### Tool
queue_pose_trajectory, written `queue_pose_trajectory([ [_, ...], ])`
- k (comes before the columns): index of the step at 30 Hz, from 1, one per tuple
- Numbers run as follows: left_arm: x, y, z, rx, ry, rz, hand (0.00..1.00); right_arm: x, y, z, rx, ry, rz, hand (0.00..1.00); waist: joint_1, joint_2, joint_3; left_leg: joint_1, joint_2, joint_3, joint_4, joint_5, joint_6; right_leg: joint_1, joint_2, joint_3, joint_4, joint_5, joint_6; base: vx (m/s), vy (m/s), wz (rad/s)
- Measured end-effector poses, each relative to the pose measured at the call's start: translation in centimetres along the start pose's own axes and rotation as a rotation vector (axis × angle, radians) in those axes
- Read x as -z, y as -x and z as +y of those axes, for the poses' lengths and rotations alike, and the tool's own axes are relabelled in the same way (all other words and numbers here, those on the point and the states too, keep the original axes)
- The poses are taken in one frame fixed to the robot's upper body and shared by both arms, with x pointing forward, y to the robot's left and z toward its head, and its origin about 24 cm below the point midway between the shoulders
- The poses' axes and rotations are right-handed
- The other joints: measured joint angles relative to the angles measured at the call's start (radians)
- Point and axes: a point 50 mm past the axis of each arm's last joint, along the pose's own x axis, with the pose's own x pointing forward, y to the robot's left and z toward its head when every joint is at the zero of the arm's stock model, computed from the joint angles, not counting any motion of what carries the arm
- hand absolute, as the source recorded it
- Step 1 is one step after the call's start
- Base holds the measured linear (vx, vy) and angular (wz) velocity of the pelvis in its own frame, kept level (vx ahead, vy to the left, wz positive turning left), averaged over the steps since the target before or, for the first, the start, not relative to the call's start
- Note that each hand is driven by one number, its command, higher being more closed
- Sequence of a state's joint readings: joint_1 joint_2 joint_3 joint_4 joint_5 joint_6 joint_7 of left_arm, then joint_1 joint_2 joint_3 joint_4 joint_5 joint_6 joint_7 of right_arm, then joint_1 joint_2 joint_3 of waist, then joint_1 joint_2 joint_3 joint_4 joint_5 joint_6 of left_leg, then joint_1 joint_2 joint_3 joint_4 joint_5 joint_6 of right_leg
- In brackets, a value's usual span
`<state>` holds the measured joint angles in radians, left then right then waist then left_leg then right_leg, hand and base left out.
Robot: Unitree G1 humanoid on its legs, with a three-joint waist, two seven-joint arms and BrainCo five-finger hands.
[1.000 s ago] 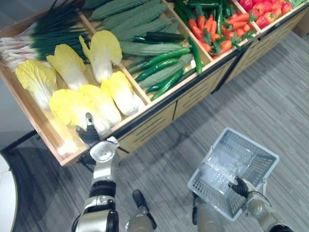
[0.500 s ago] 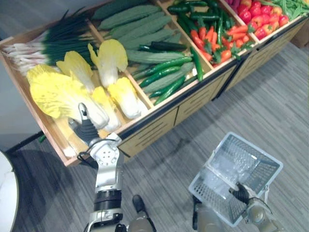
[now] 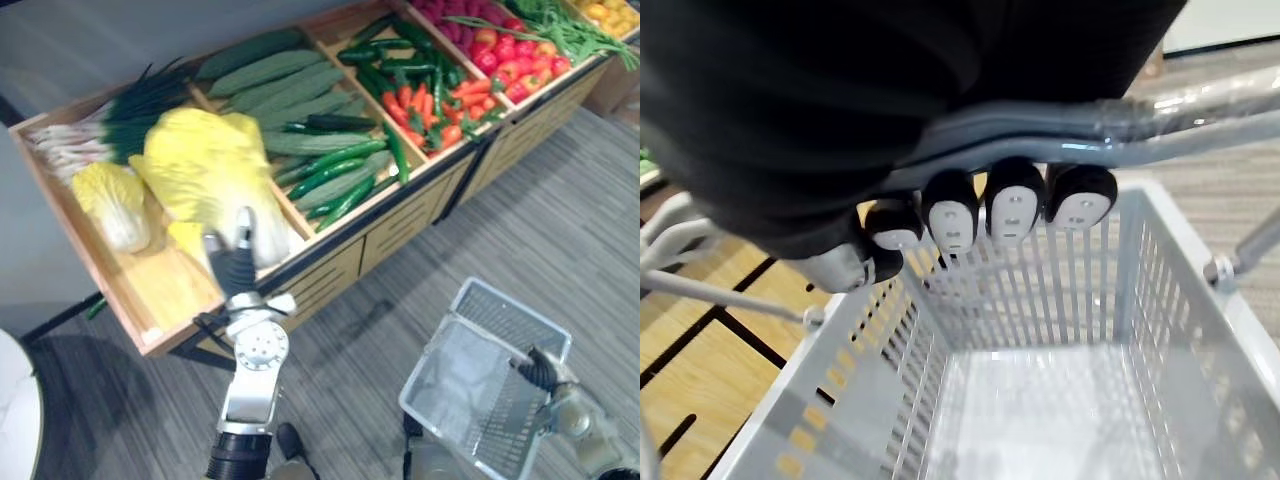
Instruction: Pick vegetable in the basket
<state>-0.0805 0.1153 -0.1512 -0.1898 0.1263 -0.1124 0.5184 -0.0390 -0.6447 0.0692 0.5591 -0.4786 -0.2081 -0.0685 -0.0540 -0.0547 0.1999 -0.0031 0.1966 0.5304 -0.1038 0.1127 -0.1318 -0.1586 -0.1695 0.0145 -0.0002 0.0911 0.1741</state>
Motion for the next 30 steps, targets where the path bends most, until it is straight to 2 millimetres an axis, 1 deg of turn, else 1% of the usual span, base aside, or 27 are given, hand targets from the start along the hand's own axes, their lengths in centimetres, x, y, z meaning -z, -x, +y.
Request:
queue_pose_trajectory([
  [1, 0.0, 0.4, -0.7, 0.1, -0.008, -0.015, 1.0, -0.7, -0.7, -1.5, -0.001, 0.033, -0.043, 1.0, 0.0, 0.003, -0.005, 0.012, 0.001, 0.026, 0.0, -0.004, -0.002, -0.008, 0.005, 0.026, 0.002, 0.002, 0.002, 0.01, 0.0, -0.51],
  [2, 0.0, 0.6, -1.0, 0.148, -0.01, -0.022, 1.0, -1.1, -1.1, -2.2, -0.003, 0.05, -0.062, 1.0, 0.0, 0.005, -0.013, 0.016, 0.001, 0.04, 0.0, -0.006, -0.004, -0.015, 0.009, 0.042, 0.003, 0.004, 0.003, 0.04, -0.009, -0.66],
  [3, 0.0, 0.9, -1.4, 0.221, -0.005, -0.033, 1.0, -2.0, -1.7, -3.5, 0.0, 0.075, -0.101, 1.0, -0.003, 0.012, -0.02, 0.031, 0.003, 0.066, 0.0, -0.01, -0.009, -0.017, 0.017, 0.066, 0.001, 0.007, 0.003, 0.05, -0.015, -0.51],
  [5, 0.1, 1.0, -1.5, 0.284, 0.013, -0.032, 1.0, -3.0, -2.4, -4.4, -0.008, 0.1, -0.138, 1.0, -0.005, 0.019, -0.024, 0.058, 0.007, 0.101, 0.0, -0.015, -0.016, -0.018, 0.03, 0.103, 0.001, 0.014, 0.0, 0.06, -0.02, -0.57],
  [6, 0.1, 1.0, -1.4, 0.299, 0.009, -0.037, 1.0, -3.4, -2.6, -4.6, -0.013, 0.112, -0.15, 1.0, -0.002, 0.02, -0.025, 0.066, 0.009, 0.115, 0.0, -0.017, -0.019, -0.019, 0.034, 0.114, 0.001, 0.016, 0.0, 0.07, -0.026, -0.68],
  [8, 0.2, 1.1, -1.5, 0.362, 0.03, -0.034, 1.0, -4.9, -3.4, -5.1, -0.029, 0.135, -0.195, 1.0, -0.003, 0.022, -0.027, 0.091, 0.011, 0.162, 0.0, -0.021, -0.025, -0.03, 0.05, 0.164, -0.001, 0.032, -0.001, 0.05, -0.031, -0.65],
  [11, 1.1, 1.6, -1.7, 0.467, 0.071, 0.018, 1.0, -6.3, -3.9, -4.9, -0.058, 0.161, -0.241, 1.0, 0.001, 0.026, -0.03, 0.135, 0.015, 0.227, 0.0, -0.032, -0.04, -0.029, 0.071, 0.224, -0.003, 0.044, 0.0, 0.02, -0.028, -0.64],
  [14, 1.4, 2.3, -2.2, 0.582, 0.101, 0.042, 1.0, -7.3, -4.0, -4.7, -0.063, 0.15, -0.28, 1.0, 0.004, 0.029, -0.039, 0.168, 0.029, 0.283, 0.0, -0.042, -0.053, -0.027, 0.096, 0.267, -0.009, 0.053, -0.001, -0.02, -0.029, -0.52],
  [16, 1.3, 2.9, -2.8, 0.66, 0.111, 0.042, 1.0, -7.7, -3.9, -4.9, -0.056, 0.15, -0.298, 1.0, 0.004, 0.033, -0.053, 0.179, 0.037, 0.315, 0.001, -0.049, -0.063, -0.025, 0.108, 0.275, -0.015, 0.054, -0.002, -0.05, -0.029, -0.39],
  [18, 0.9, 3.6, -3.5, 0.738, 0.148, 0.04, 1.0, -8.4, -3.8, -5.1, -0.046, 0.151, -0.326, 1.0, 0.004, 0.04, -0.067, 0.191, 0.05, 0.343, 0.001, -0.057, -0.074, -0.026, 0.123, 0.293, -0.014, 0.054, -0.001, -0.05, -0.018, -0.36],
  [20, -0.7, 4.3, -4.5, 0.82, 0.227, -0.002, 1.0, -9.3, -3.6, -5.2, -0.034, 0.155, -0.366, 1.0, 0.003, 0.053, -0.087, 0.203, 0.067, 0.374, 0.007, -0.057, -0.084, -0.027, 0.138, 0.299, -0.013, 0.053, 0.0, -0.03, -0.006, -0.25],
  [22, -1.8, 4.6, -4.9, 0.873, 0.276, -0.044, 1.0, -9.6, -3.4, -5.3, -0.03, 0.157, -0.382, 1.0, 0.004, 0.059, -0.093, 0.212, 0.08, 0.397, 0.007, -0.055, -0.091, -0.027, 0.15, 0.299, -0.012, 0.054, -0.002, -0.02, -0.004, -0.13],
  [24, -3.1, 4.9, -5.0, 0.957, 0.304, -0.098, 1.0, -10.0, -3.3, -5.4, -0.024, 0.161, -0.398, 1.0, 0.004, 0.065, -0.097, 0.215, 0.103, 0.422, 0.026, -0.057, -0.103, -0.027, 0.162, 0.296, -0.006, 0.058, -0.007, -0.03, -0.001, -0.08],
  [26, -3.7, 5.1, -5.0, 1.036, 0.305, -0.124, 1.0, -10.4, -3.2, -5.5, -0.017, 0.165, -0.415, 1.0, 0.009, 0.066, -0.098, 0.212, 0.134, 0.431, 0.087, -0.083, -0.114, -0.028, 0.171, 0.297, 0.002, 0.058, -0.007, -0.03, 0.016, -0.1],
  [27, -4.3, 5.3, -4.9, 1.097, 0.311, -0.14, 1.0, -10.6, -3.1, -6.0, -0.007, 0.179, -0.429, 1.0, 0.013, 0.069, -0.1, 0.198, 0.152, 0.436, 0.129, -0.098, -0.115, -0.029, 0.173, 0.297, 0.003, 0.058, -0.007, -0.05, 0.027, -0.08],
  [30, -4.9, 6.0, -4.9, 1.197, 0.331, -0.147, 1.0, -10.8, -2.9, -6.6, 0.009, 0.198, -0.444, 1.0, 0.014, 0.074, -0.102, 0.188, 0.17, 0.442, 0.169, -0.117, -0.119, -0.03, 0.173, 0.297, 0.004, 0.058, -0.007, -0.06, 0.048, -0.02],
])
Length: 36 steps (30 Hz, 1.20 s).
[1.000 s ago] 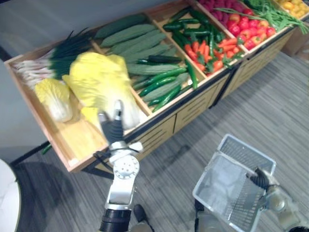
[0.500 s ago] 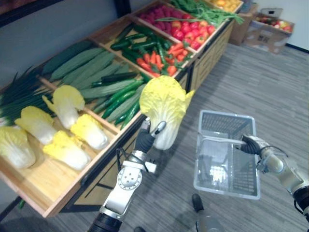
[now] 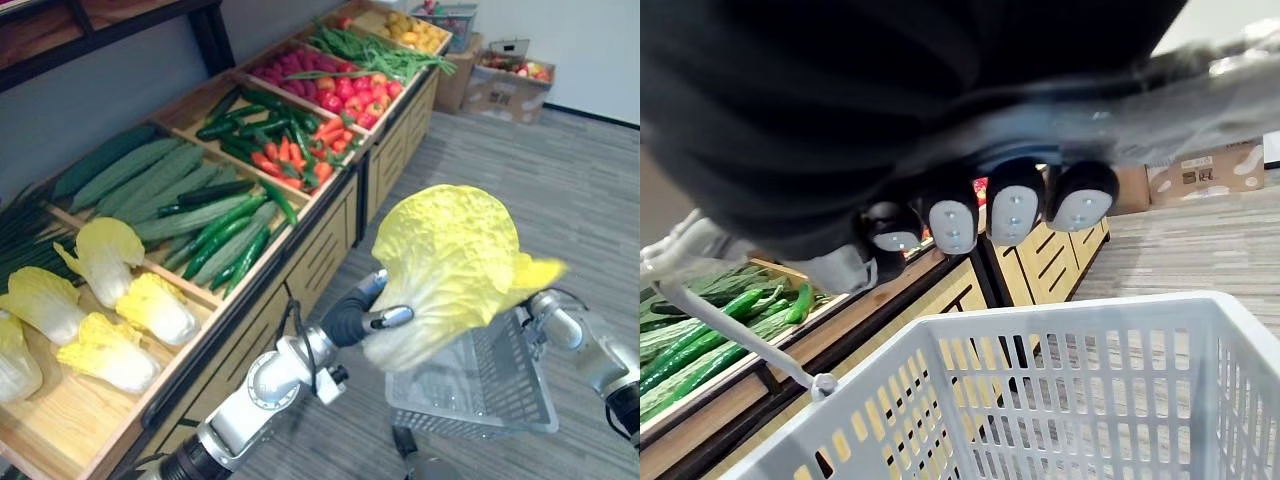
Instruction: Pick vegetable in the basket
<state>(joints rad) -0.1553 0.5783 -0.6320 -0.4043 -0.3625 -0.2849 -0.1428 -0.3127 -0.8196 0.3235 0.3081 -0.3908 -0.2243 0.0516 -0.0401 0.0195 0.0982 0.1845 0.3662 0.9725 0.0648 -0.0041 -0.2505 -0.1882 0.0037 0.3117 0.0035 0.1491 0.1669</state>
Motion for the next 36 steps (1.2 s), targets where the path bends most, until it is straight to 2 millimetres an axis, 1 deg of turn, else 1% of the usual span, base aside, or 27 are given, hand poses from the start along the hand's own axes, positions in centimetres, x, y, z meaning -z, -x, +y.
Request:
queue_pose_trajectory([
  [3, -0.2, 0.2, -0.9, 0.089, 0.028, 0.001, 1.0, -0.5, -0.1, -0.2, 0.005, 0.006, -0.024, 1.0, -0.001, 0.003, -0.001, -0.006, 0.011, 0.003, 0.027, -0.021, -0.004, -0.001, 0.0, 0.003, 0.0, 0.0, 0.0, -0.07, 0.043, -0.04],
  [6, -0.2, 0.7, -1.9, 0.173, 0.046, 0.019, 1.0, -1.3, -0.1, -0.1, -0.031, 0.052, -0.067, 1.0, -0.002, 0.007, -0.003, -0.008, 0.019, 0.009, 0.054, -0.042, -0.005, -0.001, -0.001, 0.013, 0.002, 0.0, 0.0, -0.06, 0.044, -0.08],
  [8, 0.1, 1.2, -2.3, 0.221, 0.07, 0.051, 1.0, -2.5, -0.1, 0.2, -0.052, 0.075, -0.121, 1.0, -0.007, 0.011, -0.005, -0.01, 0.031, 0.013, 0.083, -0.057, -0.005, -0.001, 0.002, 0.017, 0.004, 0.0, 0.0, -0.06, 0.047, -0.08],
  [9, 0.2, 1.4, -2.4, 0.233, 0.07, 0.061, 1.0, -2.7, -0.1, 0.2, -0.058, 0.083, -0.134, 1.0, -0.009, 0.012, -0.006, -0.01, 0.033, 0.014, 0.086, -0.059, -0.006, -0.001, 0.003, 0.019, 0.004, 0.0, 0.0, -0.05, 0.038, -0.07],
  [12, 0.6, 2.0, -2.8, 0.289, 0.073, 0.104, 1.0, -4.1, -0.2, -0.1, -0.067, 0.106, -0.21, 1.0, -0.011, 0.015, -0.007, -0.008, 0.046, 0.026, 0.113, -0.071, -0.008, -0.003, 0.01, 0.03, 0.008, 0.0, 0.0, -0.04, 0.027, -0.12],
  [14, 1.1, 2.1, -3.1, 0.323, 0.068, 0.129, 1.0, -5.6, -0.4, -0.4, -0.088, 0.136, -0.291, 1.0, -0.014, 0.018, -0.008, -0.007, 0.047, 0.031, 0.117, -0.073, -0.009, -0.004, 0.011, 0.034, 0.009, 0.0, 0.0, -0.04, 0.022, -0.06],
  [17, 1.8, 2.3, -3.2, 0.35, 0.019, 0.165, 1.0, -6.7, -0.3, -0.5, -0.107, 0.153, -0.35, 1.0, -0.013, 0.018, -0.008, -0.007, 0.049, 0.032, 0.12, -0.074, -0.009, -0.004, 0.013, 0.035, 0.009, 0.0, 0.0, -0.01, 0.006, -0.01],
  [19, 2.7, 2.9, -3.1, 0.365, -0.017, 0.218, 1.0, -7.6, -0.2, -0.4, -0.122, 0.138, -0.394, 1.0, -0.013, 0.017, -0.008, -0.008, 0.057, 0.034, 0.131, -0.081, -0.01, -0.004, 0.016, 0.036, 0.009, 0.0, 0.0, -0.01, 0.006, -0.02],
  [21, 3.5, 3.3, -3.1, 0.385, -0.063, 0.26, 1.0, -8.0, -0.1, -0.5, -0.134, 0.137, -0.416, 1.0, -0.012, 0.017, -0.008, -0.01, 0.069, 0.035, 0.151, -0.09, -0.009, -0.004, 0.02, 0.038, 0.009, 0.0, 0.0, -0.02, 0.011, -0.05],
  [23, 4.0, 3.6, -3.2, 0.391, -0.068, 0.286, 1.0, -8.2, 0.0, -0.7, -0.132, 0.138, -0.427, 1.0, -0.013, 0.017, -0.008, -0.01, 0.069, 0.036, 0.153, -0.091, -0.009, -0.004, 0.02, 0.039, 0.009, 0.0, 0.0, -0.01, 0.007, -0.02],
  [25, 4.6, 4.0, -3.0, 0.401, -0.108, 0.318, 1.0, -8.3, 0.1, -1.0, -0.128, 0.125, -0.434, 1.0, -0.012, 0.017, -0.008, -0.011, 0.072, 0.037, 0.159, -0.095, -0.01, -0.004, 0.02, 0.04, 0.009, 0.0, 0.0, 0.0, 0.0, 0.0],
  [27, 4.8, 4.1, -3.1, 0.415, -0.141, 0.328, 1.0, -8.3, 0.0, -1.1, -0.127, 0.131, -0.435, 1.0, -0.011, 0.017, -0.008, -0.013, 0.076, 0.037, 0.167, -0.098, -0.008, -0.004, 0.02, 0.04, 0.009, 0.0, 0.0, 0.0, 0.0, 0.0],
  [29, 5.6, 4.3, -2.9, 0.42, -0.205, 0.361, 1.0, -8.5, 0.0, -1.3, -0.128, 0.137, -0.439, 1.0, -0.011, 0.017, -0.008, -0.016, 0.076, 0.034, 0.171, -0.103, -0.01, -0.004, 0.018, 0.038, 0.009, 0.0, 0.0, -0.01, 0.007, 0.02],
  [31, 6.5, 4.1, -2.4, 0.397, -0.258, 0.393, 1.0, -8.7, 0.1, -1.5, -0.131, 0.142, -0.446, 1.0, -0.011, 0.016, -0.008, -0.021, 0.078, 0.029, 0.178, -0.106, -0.008, -0.004, 0.016, 0.034, 0.009, 0.0, 0.0, -0.02, 0.01, 0.07],
  [33, 7.1, 3.2, -1.9, 0.35, -0.325, 0.403, 1.0, -8.9, 0.1, -1.8, -0.123, 0.138, -0.446, 1.0, -0.01, 0.014, -0.007, -0.025, 0.08, 0.028, 0.183, -0.109, -0.007, -0.004, 0.012, 0.029, 0.011, 0.0, 0.0, -0.02, 0.009, 0.11],
  [35, 7.6, 1.9, -1.3, 0.249, -0.365, 0.396, 1.0, -8.7, 0.2, -2.5, -0.05, 0.087, -0.421, 1.0, -0.007, 0.01, -0.004, -0.026, 0.08, 0.028, 0.185, -0.11, -0.006, -0.003, 0.008, 0.025, 0.013, 0.0, 0.0, -0.02, 0.011, 0.07],
  [36, 7.8, 1.6, -1.2, 0.219, -0.368, 0.398, 1.0, -8.8, 0.3, -2.8, -0.03, 0.074, -0.422, 1.0, -0.008, 0.008, -0.003, -0.026, 0.08, 0.028, 0.185, -0.11, -0.006, -0.003, 0.008, 0.025, 0.013, 0.0, 0.0, 0.0, 0.0, 0.0],
])
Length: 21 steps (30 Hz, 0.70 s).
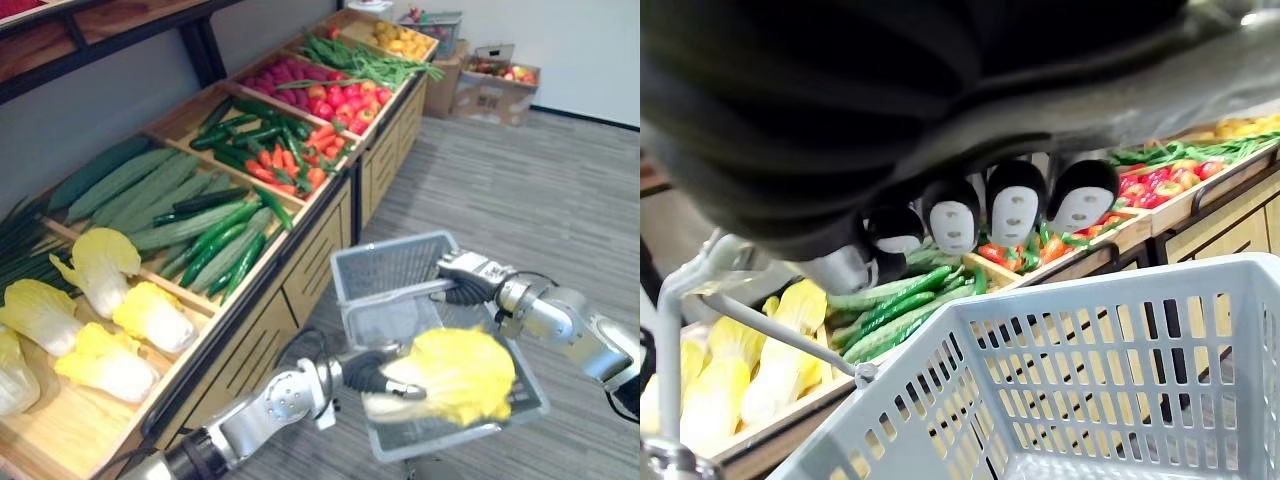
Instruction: Pick vegetable in the basket
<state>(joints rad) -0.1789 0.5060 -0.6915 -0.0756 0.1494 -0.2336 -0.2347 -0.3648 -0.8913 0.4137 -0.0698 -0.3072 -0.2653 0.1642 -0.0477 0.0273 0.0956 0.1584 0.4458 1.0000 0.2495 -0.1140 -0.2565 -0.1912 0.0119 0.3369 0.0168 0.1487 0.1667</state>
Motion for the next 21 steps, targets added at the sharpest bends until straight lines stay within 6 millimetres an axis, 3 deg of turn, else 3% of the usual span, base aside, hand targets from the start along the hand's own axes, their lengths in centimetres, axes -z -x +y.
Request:
queue_pose_trajectory([
  [3, 0.6, -1.8, 0.1, -0.131, 0.055, 0.05, 1.0, -0.6, 0.0, -1.0, 0.087, -0.034, -0.02, 1.0, -0.001, -0.007, 0.004, -0.002, -0.002, -0.004, -0.003, 0.001, 0.002, 0.0, 0.0, -0.001, 0.0, 0.0, 0.0, 0.0, 0.001, 0.02],
  [7, 1.8, -3.6, 0.0, -0.25, 0.132, 0.144, 1.0, 0.1, 0.3, -1.2, 0.107, -0.065, 0.016, 1.0, -0.006, -0.018, 0.011, -0.017, -0.037, -0.04, -0.047, 0.022, 0.013, -0.001, -0.018, -0.013, -0.004, 0.0, 0.0, -0.02, 0.013, 0.18],
  [15, 3.8, -4.2, -0.1, -0.317, 0.131, 0.309, 1.0, 2.3, 0.3, 1.5, 0.001, -0.178, 0.14, 1.0, -0.006, -0.046, 0.031, -0.049, -0.088, -0.083, -0.091, 0.049, 0.042, -0.016, -0.051, -0.027, -0.015, -0.002, 0.002, -0.01, 0.029, 0.12],
  [16, 4.0, -4.2, 0.2, -0.33, 0.119, 0.324, 0.0, 2.5, 0.3, 1.7, -0.003, -0.198, 0.147, 1.0, -0.006, -0.053, 0.035, -0.049, -0.092, -0.084, -0.092, 0.048, 0.044, -0.016, -0.053, -0.026, -0.017, -0.002, 0.002, 0.0, 0.036, 0.0],
  [21, 4.0, -5.2, 0.9, -0.35, 0.087, 0.342, 0.0, 3.0, 0.5, 1.6, -0.011, -0.212, 0.176, 1.0, -0.007, -0.068, 0.061, -0.051, -0.104, -0.091, -0.091, 0.041, 0.051, -0.013, -0.07, -0.026, -0.017, -0.004, 0.004, -0.01, 0.035, 0.03],
])
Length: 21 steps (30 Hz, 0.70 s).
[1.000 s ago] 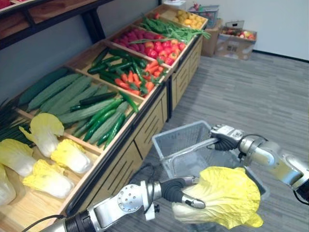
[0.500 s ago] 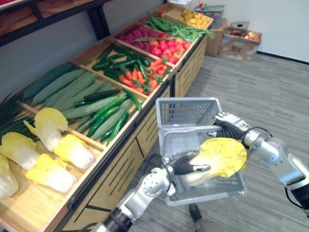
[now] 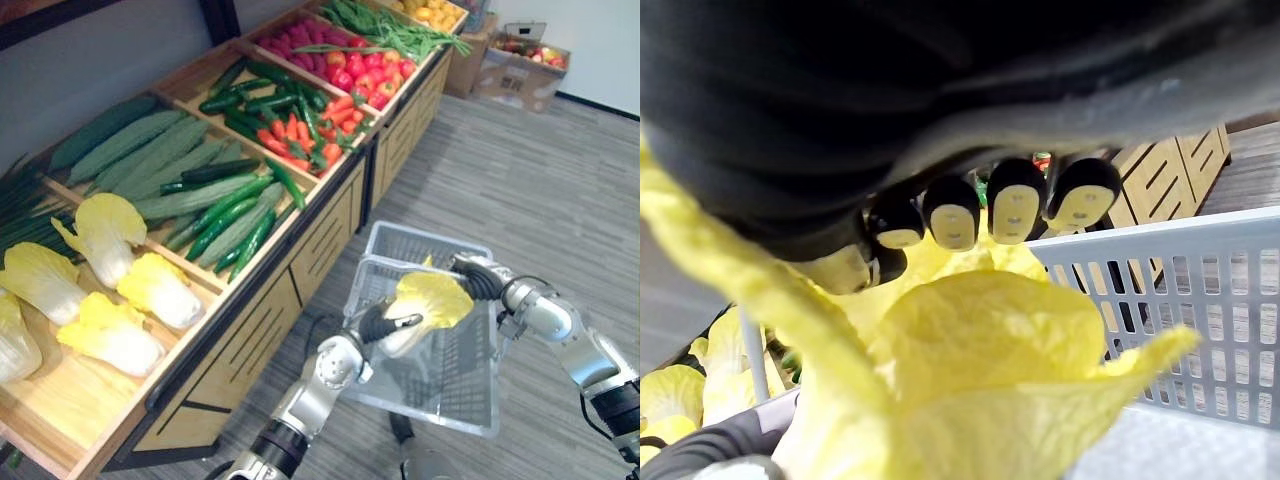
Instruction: Pick vegetable in the basket
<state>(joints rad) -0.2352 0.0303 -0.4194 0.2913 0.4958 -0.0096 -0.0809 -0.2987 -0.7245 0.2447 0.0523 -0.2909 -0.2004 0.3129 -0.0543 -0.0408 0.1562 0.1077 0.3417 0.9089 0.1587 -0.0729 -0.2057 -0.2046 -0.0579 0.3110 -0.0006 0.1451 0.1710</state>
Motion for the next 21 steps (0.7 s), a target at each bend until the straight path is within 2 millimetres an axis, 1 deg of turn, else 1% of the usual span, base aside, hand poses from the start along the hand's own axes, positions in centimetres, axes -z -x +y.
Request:
queue_pose_trajectory([
  [10, -0.1, -0.4, 0.2, -0.016, -0.027, 0.007, 0.0, 0.0, 0.0, 0.0, 0.004, -0.029, -0.007, 1.0, 0.001, 0.003, 0.005, -0.002, -0.005, -0.023, 0.0, -0.005, 0.004, 0.007, -0.014, -0.016, 0.0, -0.006, 0.008, -0.01, 0.012, 0.05],
  [14, -0.2, -0.4, 0.0, -0.001, -0.028, 0.002, 0.0, 0.5, 0.1, 0.0, 0.0, -0.038, 0.016, 1.0, -0.001, 0.005, 0.007, -0.015, -0.009, -0.04, 0.001, -0.01, 0.008, 0.013, -0.021, -0.028, -0.001, -0.01, 0.013, -0.01, 0.008, 0.11],
  [17, -0.7, -0.5, -0.2, 0.023, -0.034, -0.018, 0.0, 1.3, 0.4, -0.2, 0.014, -0.049, 0.057, 1.0, 0.005, 0.005, 0.008, -0.017, -0.011, -0.048, 0.003, -0.011, 0.011, 0.014, -0.025, -0.035, -0.003, -0.011, 0.014, 0.0, 0.017, 0.09],
  [21, -2.2, -0.3, 0.1, 0.025, -0.057, -0.087, 0.0, 1.5, 0.5, -0.5, 0.026, -0.047, 0.07, 1.0, 0.004, 0.005, 0.008, -0.018, -0.004, -0.048, 0.021, -0.021, 0.011, 0.019, -0.025, -0.035, -0.004, -0.011, 0.014, 0.01, 0.016, -0.01],
])
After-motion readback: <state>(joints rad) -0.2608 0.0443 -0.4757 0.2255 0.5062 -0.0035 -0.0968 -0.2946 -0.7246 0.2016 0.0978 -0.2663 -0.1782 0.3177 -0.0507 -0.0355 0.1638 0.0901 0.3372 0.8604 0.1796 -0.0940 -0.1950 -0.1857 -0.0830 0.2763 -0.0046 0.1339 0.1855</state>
